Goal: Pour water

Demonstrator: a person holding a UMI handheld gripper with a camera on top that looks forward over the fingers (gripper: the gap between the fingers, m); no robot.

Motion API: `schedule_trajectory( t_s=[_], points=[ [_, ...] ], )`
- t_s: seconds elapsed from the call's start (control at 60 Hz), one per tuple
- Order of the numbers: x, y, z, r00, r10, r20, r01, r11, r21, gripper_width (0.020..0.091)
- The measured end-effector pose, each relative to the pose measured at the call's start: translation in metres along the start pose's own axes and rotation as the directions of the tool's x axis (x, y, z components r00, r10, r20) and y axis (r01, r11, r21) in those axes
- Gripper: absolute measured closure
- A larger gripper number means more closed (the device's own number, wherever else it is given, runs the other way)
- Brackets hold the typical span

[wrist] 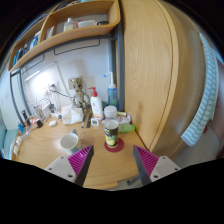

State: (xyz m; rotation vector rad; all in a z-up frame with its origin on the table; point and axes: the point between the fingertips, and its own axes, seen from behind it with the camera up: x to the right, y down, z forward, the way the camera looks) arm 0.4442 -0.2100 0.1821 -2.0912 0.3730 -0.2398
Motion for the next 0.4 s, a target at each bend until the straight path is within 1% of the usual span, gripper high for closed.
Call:
schedule_trajectory(
  t_s=[0.067, 0.133, 0.4],
  points=[
    [-0.005, -0.006, -0.01, 1.0, -0.013, 0.025, 0.013, 1.0, 0.004, 0.0305],
    [-0.005, -0.014, -0.018, 0.999, -0.03, 0.031, 0.03, 1.0, 0.007, 0.0309],
    [-0.024, -0.015, -0.031, 0.995, -0.044, 0.09, 0.044, 0.999, -0.003, 0.0316]
  ],
)
